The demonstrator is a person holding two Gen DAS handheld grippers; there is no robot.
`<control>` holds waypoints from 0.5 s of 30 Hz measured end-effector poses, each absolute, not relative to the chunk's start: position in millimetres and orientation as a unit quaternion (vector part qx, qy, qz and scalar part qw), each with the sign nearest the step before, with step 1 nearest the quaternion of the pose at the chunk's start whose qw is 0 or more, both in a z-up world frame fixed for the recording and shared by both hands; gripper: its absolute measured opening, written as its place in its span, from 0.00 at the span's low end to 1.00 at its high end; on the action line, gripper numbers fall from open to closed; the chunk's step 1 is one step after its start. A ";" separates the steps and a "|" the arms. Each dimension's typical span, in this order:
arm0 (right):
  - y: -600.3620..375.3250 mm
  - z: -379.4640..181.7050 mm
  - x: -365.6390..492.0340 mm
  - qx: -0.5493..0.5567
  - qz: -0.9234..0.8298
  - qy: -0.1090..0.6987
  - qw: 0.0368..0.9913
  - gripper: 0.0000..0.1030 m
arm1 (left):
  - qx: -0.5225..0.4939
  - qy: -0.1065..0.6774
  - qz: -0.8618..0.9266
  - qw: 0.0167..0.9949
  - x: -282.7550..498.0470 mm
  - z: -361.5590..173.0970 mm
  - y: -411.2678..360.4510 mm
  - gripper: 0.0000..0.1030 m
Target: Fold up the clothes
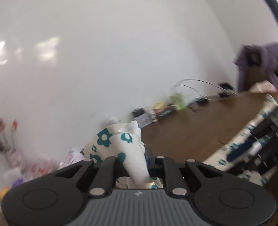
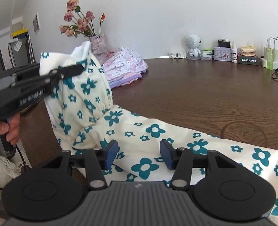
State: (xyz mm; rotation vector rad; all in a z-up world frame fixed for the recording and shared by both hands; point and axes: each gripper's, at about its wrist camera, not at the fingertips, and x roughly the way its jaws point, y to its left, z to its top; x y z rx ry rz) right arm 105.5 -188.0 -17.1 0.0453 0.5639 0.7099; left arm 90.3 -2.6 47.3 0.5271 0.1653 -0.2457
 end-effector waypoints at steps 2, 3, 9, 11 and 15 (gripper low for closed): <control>-201.2 -10.1 101.2 0.036 0.326 0.262 0.908 0.50 | 0.315 0.098 -0.171 0.929 87.9 40.4 -22.1 0.11; -208.5 -7.1 98.6 0.041 0.314 0.257 0.913 0.50 | 0.332 0.103 -0.187 0.919 87.7 36.4 -27.8 0.10; -243.0 -5.1 89.0 0.076 0.277 0.258 0.922 0.50 | 0.388 0.125 -0.252 0.878 84.7 5.7 -48.8 0.11; -246.8 -5.2 89.4 0.081 0.280 0.260 0.921 0.50 | 0.395 0.133 -0.266 0.869 86.0 0.0 -52.0 0.11; -243.0 2.3 96.9 0.094 0.307 0.250 0.913 0.50 | 0.411 0.147 -0.288 0.852 90.6 -9.7 -57.4 0.12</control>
